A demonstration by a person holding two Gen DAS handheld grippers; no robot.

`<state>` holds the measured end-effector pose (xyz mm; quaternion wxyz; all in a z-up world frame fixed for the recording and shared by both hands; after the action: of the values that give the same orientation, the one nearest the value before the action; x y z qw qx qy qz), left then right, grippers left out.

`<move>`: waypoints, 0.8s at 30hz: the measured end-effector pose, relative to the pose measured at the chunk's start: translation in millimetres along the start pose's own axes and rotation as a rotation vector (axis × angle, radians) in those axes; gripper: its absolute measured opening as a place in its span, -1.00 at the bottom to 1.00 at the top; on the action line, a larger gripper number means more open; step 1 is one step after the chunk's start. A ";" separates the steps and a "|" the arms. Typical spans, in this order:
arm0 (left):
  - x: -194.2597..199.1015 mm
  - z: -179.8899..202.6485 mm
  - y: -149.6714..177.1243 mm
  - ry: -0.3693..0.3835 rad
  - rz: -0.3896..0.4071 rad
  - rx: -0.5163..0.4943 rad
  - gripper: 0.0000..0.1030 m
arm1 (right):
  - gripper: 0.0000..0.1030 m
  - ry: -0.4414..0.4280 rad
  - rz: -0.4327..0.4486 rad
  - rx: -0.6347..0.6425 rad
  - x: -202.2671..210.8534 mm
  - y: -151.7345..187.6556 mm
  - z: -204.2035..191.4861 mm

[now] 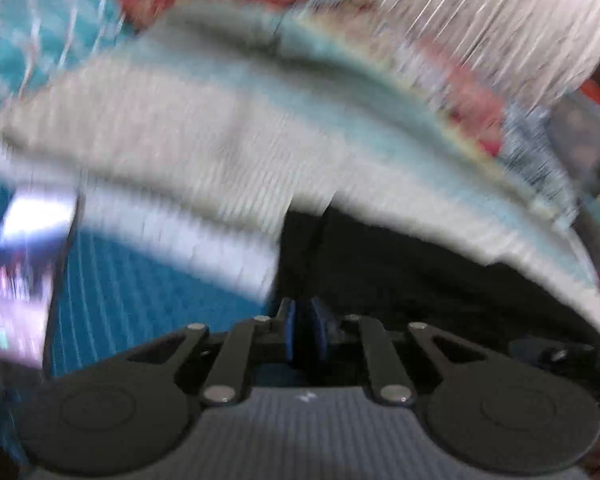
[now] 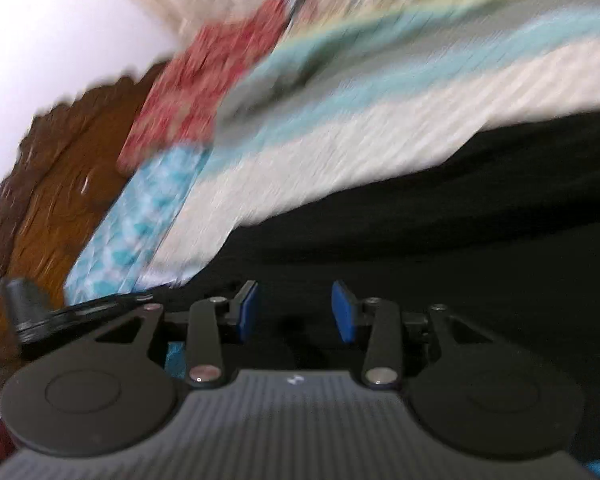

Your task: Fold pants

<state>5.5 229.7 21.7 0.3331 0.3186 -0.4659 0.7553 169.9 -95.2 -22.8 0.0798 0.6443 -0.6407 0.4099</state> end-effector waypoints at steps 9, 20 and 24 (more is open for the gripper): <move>46.9 -15.6 -3.2 0.004 0.098 0.099 -0.58 | -0.03 0.046 0.041 0.130 8.6 19.7 -11.9; 10.5 95.5 -32.9 0.142 0.049 -0.146 -0.58 | -0.03 0.244 0.362 -0.120 135.4 65.6 78.6; -35.3 120.2 -22.7 0.081 -0.058 -0.178 -0.58 | -0.03 0.405 0.569 -0.257 217.3 90.8 123.5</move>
<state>64.5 120.2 48.6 0.4007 0.2701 -0.5079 0.7131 107.5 -353.0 -4.5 0.1682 0.3310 -0.8117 0.4509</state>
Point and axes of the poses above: each gripper's, at about its wrist camera, not at the fingertips, and x roughly against the way its jaws point, z to its right, y to its underside, the point moved 1 cm from there along -x, roughly the way its jaws point, and after that the axes turned 6 degrees about -z, right-handed, at the moved point
